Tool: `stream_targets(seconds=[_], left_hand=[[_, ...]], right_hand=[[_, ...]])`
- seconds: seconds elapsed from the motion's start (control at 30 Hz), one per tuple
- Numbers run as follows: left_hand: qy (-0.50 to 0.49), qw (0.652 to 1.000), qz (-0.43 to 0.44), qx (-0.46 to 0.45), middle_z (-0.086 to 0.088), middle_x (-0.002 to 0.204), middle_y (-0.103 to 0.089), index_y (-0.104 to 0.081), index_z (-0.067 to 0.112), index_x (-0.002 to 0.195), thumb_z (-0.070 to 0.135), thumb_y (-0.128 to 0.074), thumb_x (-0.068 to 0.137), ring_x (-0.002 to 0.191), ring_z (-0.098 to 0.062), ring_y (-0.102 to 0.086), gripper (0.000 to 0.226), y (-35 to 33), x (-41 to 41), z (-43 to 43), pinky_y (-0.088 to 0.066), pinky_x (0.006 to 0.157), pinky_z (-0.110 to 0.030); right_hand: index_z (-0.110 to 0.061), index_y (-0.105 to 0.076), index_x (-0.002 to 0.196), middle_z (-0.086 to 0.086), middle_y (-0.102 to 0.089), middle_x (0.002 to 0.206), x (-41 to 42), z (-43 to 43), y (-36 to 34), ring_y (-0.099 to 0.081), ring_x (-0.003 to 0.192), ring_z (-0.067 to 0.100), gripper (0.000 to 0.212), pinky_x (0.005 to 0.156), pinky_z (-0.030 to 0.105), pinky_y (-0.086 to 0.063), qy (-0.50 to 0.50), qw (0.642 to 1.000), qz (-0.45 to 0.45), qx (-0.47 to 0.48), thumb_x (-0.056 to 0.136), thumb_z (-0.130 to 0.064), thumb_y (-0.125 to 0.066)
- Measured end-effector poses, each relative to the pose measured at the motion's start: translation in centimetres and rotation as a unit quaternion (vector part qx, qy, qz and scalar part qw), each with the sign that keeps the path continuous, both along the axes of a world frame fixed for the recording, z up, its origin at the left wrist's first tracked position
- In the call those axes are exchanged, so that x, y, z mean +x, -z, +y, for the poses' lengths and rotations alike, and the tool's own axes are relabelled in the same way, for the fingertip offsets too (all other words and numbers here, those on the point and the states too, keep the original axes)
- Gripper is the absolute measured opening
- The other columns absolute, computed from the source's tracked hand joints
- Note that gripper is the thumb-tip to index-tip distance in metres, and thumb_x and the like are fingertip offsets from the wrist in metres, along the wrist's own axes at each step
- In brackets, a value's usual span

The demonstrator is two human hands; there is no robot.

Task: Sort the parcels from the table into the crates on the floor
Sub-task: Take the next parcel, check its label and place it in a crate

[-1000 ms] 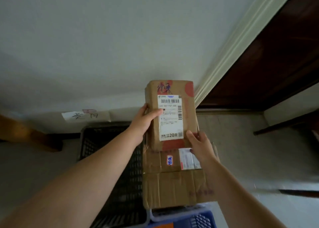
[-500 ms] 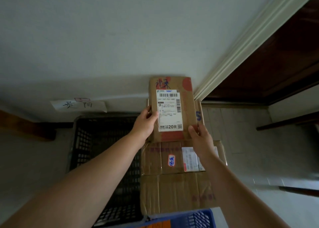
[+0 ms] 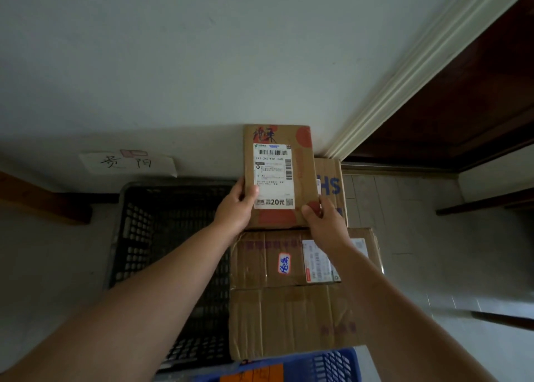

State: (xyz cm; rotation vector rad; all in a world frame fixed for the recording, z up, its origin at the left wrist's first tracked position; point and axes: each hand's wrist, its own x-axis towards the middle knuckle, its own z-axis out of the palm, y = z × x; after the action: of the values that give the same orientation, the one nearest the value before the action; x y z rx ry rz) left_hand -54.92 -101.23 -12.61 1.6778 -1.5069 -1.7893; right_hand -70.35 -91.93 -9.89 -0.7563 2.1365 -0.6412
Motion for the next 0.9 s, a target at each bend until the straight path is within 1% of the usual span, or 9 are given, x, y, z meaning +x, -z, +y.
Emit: stream_targets(seconds=[0.07,0.17,0.3,0.43,0.5,0.57,0.63,0.83,0.9], left_hand=[[-0.003,1.000,0.017,0.025,0.004,0.127,-0.059,-0.035,0.038,0.142,0.059,-0.039,0.092,0.115,-0.021,-0.056,0.054,0.2,0.0,0.3,-0.045,0.095,-0.035],[-0.026,0.996,0.036,0.072,0.000,0.125,-0.061,-0.046,0.027,0.136,0.061,-0.040,0.090,0.112,-0.020,-0.058,0.058,0.2,0.2,0.7,-0.045,0.099,-0.039],[-0.010,0.998,0.002,0.063,-0.003,0.125,-0.061,-0.047,0.019,0.136,0.061,-0.042,0.089,0.111,-0.020,-0.058,0.064,-0.7,0.5,0.9,-0.047,0.095,-0.035],[0.002,0.998,-0.053,0.032,-0.005,0.138,-0.051,-0.040,0.017,0.141,0.061,-0.041,0.090,0.125,-0.024,-0.048,0.068,-2.3,1.3,1.0,-0.041,0.104,-0.043],[0.004,0.998,-0.057,0.018,-0.005,0.143,-0.046,-0.039,0.016,0.142,0.057,-0.042,0.091,0.128,-0.023,-0.045,0.066,-3.6,1.5,1.3,-0.036,0.106,-0.037],[-0.002,0.998,-0.057,0.004,-0.005,0.146,-0.042,-0.035,0.015,0.144,0.053,-0.044,0.093,0.132,-0.023,-0.041,0.065,-5.2,1.6,1.8,-0.032,0.098,-0.028],[-0.001,0.999,-0.044,-0.005,-0.006,0.147,-0.041,-0.033,0.013,0.145,0.051,-0.046,0.093,0.132,-0.022,-0.040,0.066,-7.0,1.8,2.2,-0.030,0.089,-0.024],[0.026,0.999,-0.020,-0.006,-0.006,0.143,-0.045,-0.036,0.014,0.143,0.049,-0.048,0.093,0.128,-0.021,-0.044,0.063,-12.7,3.5,4.1,-0.032,0.087,-0.024],[0.038,0.999,-0.011,-0.002,-0.007,0.144,-0.043,-0.033,0.015,0.145,0.048,-0.049,0.092,0.129,-0.021,-0.043,0.064,-14.5,4.6,5.2,-0.034,0.084,-0.024]], right_hand=[[-0.020,-0.045,0.129,0.002,-0.062,0.110,-0.1,0.1,0.1,-0.059,0.098,0.020,0.035,0.080,0.037,-0.051,-0.007,1.000,-0.001,0.001,0.097,-0.034,-0.048],[-0.019,-0.043,0.133,-0.001,-0.060,0.108,0.0,0.1,-0.2,-0.059,0.100,0.021,0.039,0.082,0.037,-0.050,-0.009,1.000,0.002,0.006,0.097,-0.034,-0.048],[-0.019,-0.036,0.143,0.002,-0.060,0.124,0.0,0.3,-1.0,-0.057,0.113,0.023,0.051,0.095,0.043,-0.048,0.009,1.000,0.001,0.003,0.097,-0.033,-0.049],[-0.019,-0.037,0.142,0.002,-0.061,0.123,0.4,0.9,-2.6,-0.058,0.107,0.021,0.051,0.086,0.036,-0.049,0.029,0.999,0.022,0.007,0.096,-0.034,-0.050],[-0.018,-0.037,0.143,0.004,-0.059,0.123,0.8,1.3,-3.8,-0.058,0.106,0.022,0.052,0.084,0.036,-0.048,0.042,0.999,0.024,0.011,0.096,-0.036,-0.050],[-0.018,-0.038,0.143,0.006,-0.058,0.125,1.4,1.6,-5.2,-0.058,0.108,0.024,0.053,0.084,0.037,-0.049,0.052,0.998,0.026,0.012,0.096,-0.038,-0.050],[-0.019,-0.040,0.141,0.007,-0.057,0.125,2.1,2.0,-6.9,-0.058,0.108,0.026,0.050,0.084,0.039,-0.050,0.053,0.998,0.026,0.011,0.095,-0.039,-0.050],[-0.017,-0.044,0.139,0.005,-0.057,0.129,5.2,3.2,-12.5,-0.054,0.100,0.022,0.049,0.072,0.031,-0.041,0.096,0.995,0.008,0.008,0.095,-0.039,-0.048],[-0.017,-0.044,0.139,0.008,-0.055,0.133,6.6,3.9,-14.2,-0.052,0.099,0.021,0.050,0.074,0.032,-0.040,0.112,0.994,-0.005,0.007,0.095,-0.040,-0.046]])
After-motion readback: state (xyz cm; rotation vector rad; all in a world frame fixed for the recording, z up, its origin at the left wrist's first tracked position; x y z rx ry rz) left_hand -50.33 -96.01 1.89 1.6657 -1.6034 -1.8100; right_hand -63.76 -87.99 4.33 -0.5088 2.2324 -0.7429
